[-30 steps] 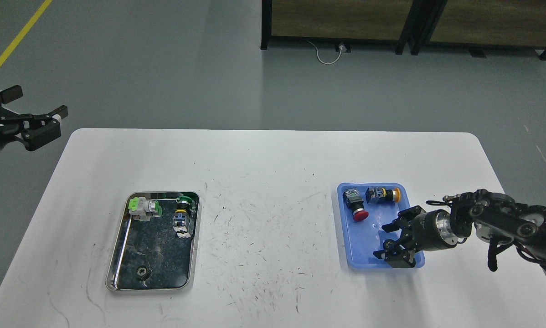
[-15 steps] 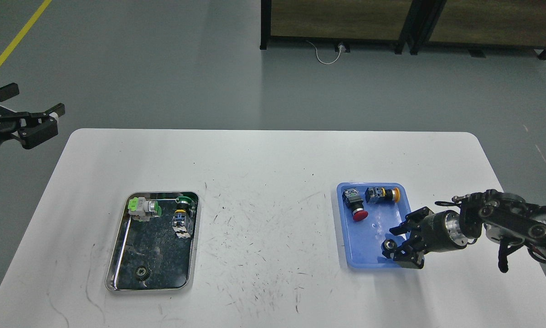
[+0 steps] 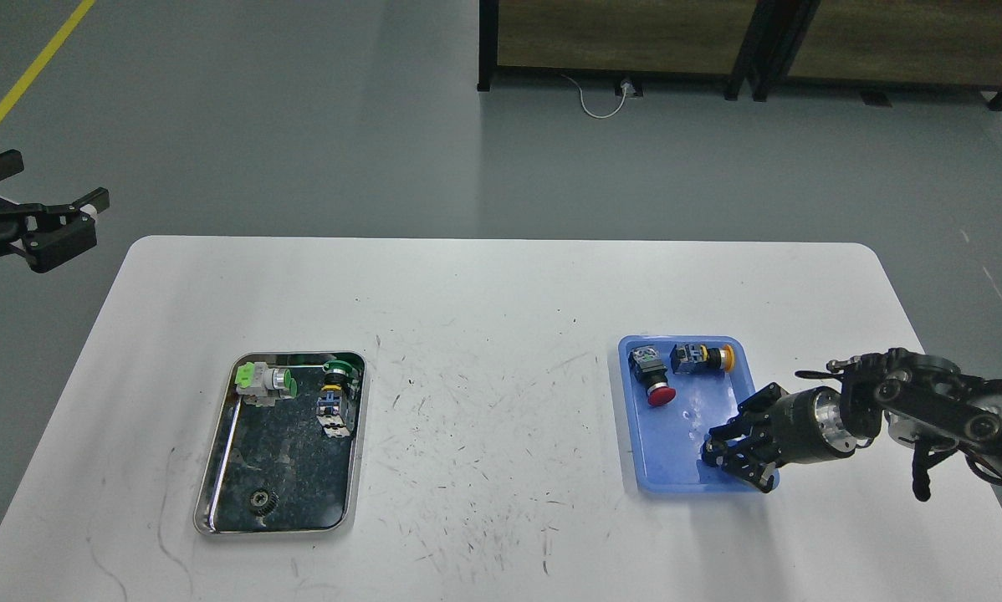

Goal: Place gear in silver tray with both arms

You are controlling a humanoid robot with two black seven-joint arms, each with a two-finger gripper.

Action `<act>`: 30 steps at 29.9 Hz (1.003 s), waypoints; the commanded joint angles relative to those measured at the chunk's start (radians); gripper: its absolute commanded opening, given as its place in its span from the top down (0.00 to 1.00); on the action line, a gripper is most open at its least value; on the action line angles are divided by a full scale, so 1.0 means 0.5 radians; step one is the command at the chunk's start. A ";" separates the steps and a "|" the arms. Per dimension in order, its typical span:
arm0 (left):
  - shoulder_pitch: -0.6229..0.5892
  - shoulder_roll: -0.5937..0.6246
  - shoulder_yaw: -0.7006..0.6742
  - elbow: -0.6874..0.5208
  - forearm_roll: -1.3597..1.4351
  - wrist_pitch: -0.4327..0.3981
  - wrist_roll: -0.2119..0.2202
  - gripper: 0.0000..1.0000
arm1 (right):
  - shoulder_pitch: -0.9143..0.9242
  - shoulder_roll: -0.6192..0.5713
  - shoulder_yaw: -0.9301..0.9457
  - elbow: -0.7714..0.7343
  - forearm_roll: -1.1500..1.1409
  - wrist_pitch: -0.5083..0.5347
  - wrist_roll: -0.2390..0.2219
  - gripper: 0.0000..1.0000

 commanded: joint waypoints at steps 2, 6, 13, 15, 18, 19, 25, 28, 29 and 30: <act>0.000 0.005 0.000 0.000 -0.001 -0.001 0.000 0.03 | -0.001 -0.006 0.014 0.004 -0.002 0.000 0.002 0.82; 0.000 0.005 0.006 0.000 -0.001 0.002 0.000 0.03 | 0.023 -0.042 0.081 0.074 0.019 0.000 0.021 0.83; 0.000 -0.016 0.040 0.000 0.002 0.002 0.003 0.03 | 0.259 -0.052 0.125 0.136 0.072 0.000 0.027 0.81; 0.000 -0.022 0.043 -0.003 0.002 0.005 0.003 0.03 | 0.369 0.037 0.039 0.120 0.078 0.000 0.027 0.80; 0.000 -0.025 0.043 0.000 0.006 0.008 0.006 0.03 | 0.611 0.263 -0.215 0.062 0.121 0.000 0.030 0.80; 0.000 -0.028 0.043 0.000 0.006 0.008 0.015 0.03 | 0.655 0.328 -0.265 0.041 0.139 0.000 0.030 0.80; 0.003 -0.038 0.046 0.000 0.009 0.017 0.027 0.03 | 0.848 0.764 -0.501 -0.122 0.210 0.000 0.027 0.80; 0.003 -0.038 0.046 0.003 0.009 0.020 0.027 0.03 | 0.864 1.000 -0.618 -0.208 0.216 0.000 0.027 0.80; 0.003 -0.038 0.046 0.003 0.009 0.020 0.027 0.03 | 0.864 1.064 -0.636 -0.238 0.216 0.000 0.027 0.80; 0.003 -0.038 0.046 0.003 0.009 0.020 0.031 0.03 | 0.864 1.123 -0.655 -0.269 0.219 0.000 0.027 0.79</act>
